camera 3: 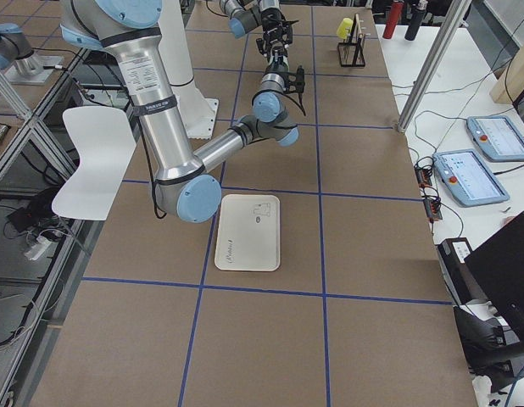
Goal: Left arm grabs green cup and hands to right arm on tray
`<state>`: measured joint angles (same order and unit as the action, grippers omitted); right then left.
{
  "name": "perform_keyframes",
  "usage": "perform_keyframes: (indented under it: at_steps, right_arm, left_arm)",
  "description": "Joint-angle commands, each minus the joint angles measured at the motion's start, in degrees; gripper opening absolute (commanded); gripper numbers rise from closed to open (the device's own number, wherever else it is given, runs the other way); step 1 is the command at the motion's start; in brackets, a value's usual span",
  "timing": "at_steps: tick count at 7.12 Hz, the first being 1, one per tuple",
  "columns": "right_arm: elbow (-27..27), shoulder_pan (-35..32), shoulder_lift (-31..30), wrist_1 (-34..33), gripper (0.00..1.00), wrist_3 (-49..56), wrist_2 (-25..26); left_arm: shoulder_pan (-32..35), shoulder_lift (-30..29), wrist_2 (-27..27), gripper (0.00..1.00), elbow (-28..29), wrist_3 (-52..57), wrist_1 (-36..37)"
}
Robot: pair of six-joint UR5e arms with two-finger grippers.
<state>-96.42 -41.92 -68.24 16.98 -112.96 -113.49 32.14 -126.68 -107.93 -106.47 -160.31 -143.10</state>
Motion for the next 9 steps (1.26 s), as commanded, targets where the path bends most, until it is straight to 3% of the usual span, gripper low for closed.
perform_keyframes:
  at_steps: [1,5,7,9]
  right_arm:
    - [0.0,0.3,-0.1,0.1,0.35,0.0,-0.1]
    - [0.0,0.5,-0.4,0.1,0.00,0.3,-0.1]
    - [0.0,0.4,-0.5,0.1,0.00,0.5,-0.1]
    - [-0.1,0.4,-0.8,0.1,0.00,0.5,-0.1]
  left_arm:
    - [-0.1,0.0,0.0,0.12,0.1,0.0,-0.2]
    - [-0.2,0.0,0.0,0.13,0.0,0.0,-0.2]
    - [-0.2,0.6,0.0,1.00,0.3,0.7,-1.6]
    - [-0.2,0.9,0.0,1.00,1.1,2.1,-4.7]
